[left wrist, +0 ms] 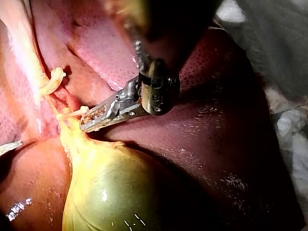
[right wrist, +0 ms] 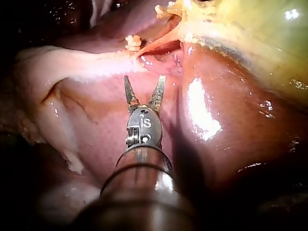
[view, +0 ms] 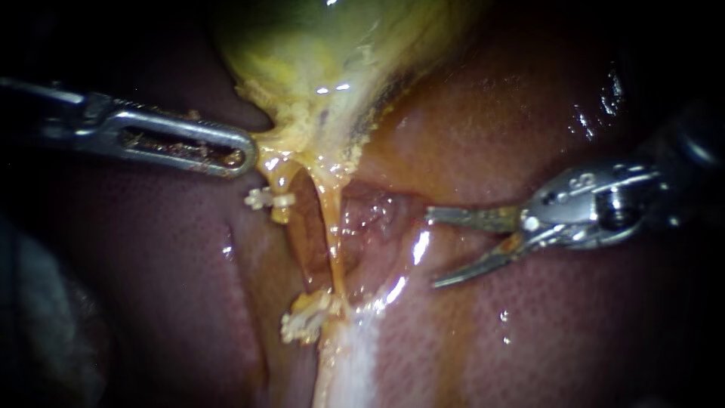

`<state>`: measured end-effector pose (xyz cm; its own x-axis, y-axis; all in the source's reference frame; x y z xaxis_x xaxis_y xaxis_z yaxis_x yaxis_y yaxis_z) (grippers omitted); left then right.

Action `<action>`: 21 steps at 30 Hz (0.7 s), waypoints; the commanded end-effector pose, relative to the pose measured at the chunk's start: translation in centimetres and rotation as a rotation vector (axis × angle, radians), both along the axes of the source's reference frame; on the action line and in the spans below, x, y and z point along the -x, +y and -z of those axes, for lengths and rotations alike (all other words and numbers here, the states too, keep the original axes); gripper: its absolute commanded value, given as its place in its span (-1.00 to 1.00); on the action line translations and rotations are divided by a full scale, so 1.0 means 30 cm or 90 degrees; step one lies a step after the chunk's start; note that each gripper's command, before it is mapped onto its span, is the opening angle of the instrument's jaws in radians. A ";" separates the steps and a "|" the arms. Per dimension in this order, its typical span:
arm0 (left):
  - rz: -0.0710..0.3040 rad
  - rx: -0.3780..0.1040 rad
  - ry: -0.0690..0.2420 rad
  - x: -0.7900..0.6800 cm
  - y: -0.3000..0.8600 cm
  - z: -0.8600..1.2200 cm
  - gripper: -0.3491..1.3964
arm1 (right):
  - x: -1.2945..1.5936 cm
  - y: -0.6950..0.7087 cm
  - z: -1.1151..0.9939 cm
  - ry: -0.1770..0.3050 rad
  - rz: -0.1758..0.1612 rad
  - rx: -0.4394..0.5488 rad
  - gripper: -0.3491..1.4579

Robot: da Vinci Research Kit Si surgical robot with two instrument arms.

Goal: Go back from the cut left tube

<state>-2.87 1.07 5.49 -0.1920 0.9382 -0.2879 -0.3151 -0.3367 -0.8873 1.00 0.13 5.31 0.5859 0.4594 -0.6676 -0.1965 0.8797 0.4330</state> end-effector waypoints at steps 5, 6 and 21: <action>0.000 0.001 0.001 0.0002 -0.0001 -0.0003 -1.00 | 0.0047 0.0000 -0.0004 -0.046 0.022 0.015 0.97; 0.000 0.001 0.001 0.0003 -0.0002 -0.0005 -1.00 | 0.0053 0.0000 -0.0005 -0.050 0.024 0.017 0.97; 0.004 0.013 0.012 0.0076 -0.0034 -0.0130 -1.00 | 0.0073 0.0004 -0.0007 -0.050 0.026 0.020 0.99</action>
<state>-3.12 0.96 5.93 -0.1915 0.9330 -0.3046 -0.3314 -0.3536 -0.8747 0.78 0.14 5.33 0.6546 0.4138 -0.6327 -0.1922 0.9005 0.3901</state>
